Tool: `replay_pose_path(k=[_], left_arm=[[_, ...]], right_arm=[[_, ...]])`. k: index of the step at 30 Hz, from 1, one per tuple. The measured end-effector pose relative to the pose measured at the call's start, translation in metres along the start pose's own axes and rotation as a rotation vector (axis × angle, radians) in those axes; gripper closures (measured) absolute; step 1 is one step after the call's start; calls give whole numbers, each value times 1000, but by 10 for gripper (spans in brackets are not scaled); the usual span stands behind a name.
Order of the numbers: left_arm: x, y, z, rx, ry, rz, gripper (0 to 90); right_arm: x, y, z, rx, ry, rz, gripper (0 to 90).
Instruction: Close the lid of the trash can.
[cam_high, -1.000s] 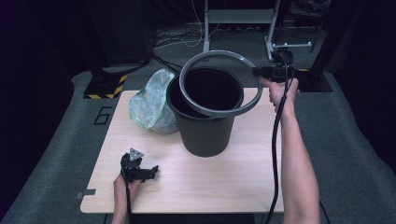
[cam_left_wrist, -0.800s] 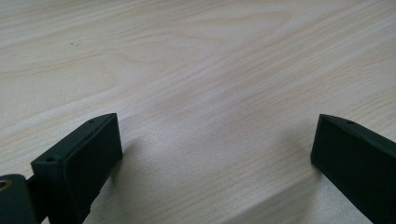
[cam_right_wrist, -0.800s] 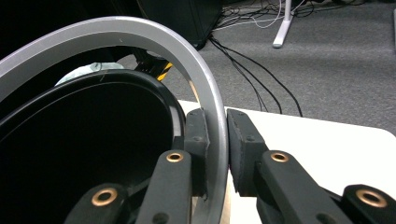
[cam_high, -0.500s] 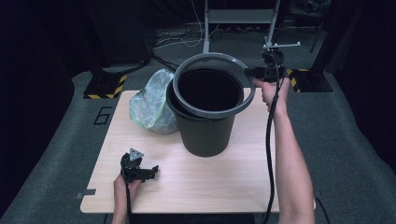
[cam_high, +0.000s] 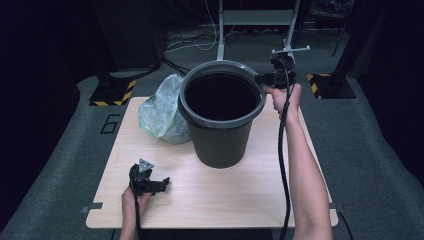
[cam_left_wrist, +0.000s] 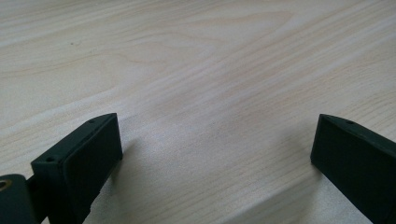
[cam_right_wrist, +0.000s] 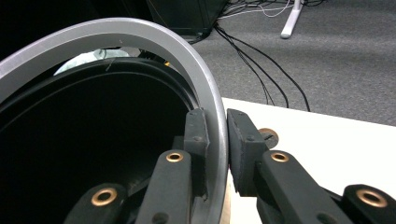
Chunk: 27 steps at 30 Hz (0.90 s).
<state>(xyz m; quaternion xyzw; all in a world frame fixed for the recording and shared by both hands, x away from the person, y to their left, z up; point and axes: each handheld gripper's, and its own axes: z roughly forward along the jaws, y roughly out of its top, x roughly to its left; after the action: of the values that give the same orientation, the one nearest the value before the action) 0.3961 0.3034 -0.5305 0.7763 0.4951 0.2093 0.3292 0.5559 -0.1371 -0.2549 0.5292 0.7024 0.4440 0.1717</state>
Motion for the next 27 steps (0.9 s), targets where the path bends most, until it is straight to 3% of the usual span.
replay_pose_path(k=[27], left_arm=[[0, 0, 0, 0, 1, -2, 18]], right_arm=[[16, 0, 14, 45, -71, -106, 789]])
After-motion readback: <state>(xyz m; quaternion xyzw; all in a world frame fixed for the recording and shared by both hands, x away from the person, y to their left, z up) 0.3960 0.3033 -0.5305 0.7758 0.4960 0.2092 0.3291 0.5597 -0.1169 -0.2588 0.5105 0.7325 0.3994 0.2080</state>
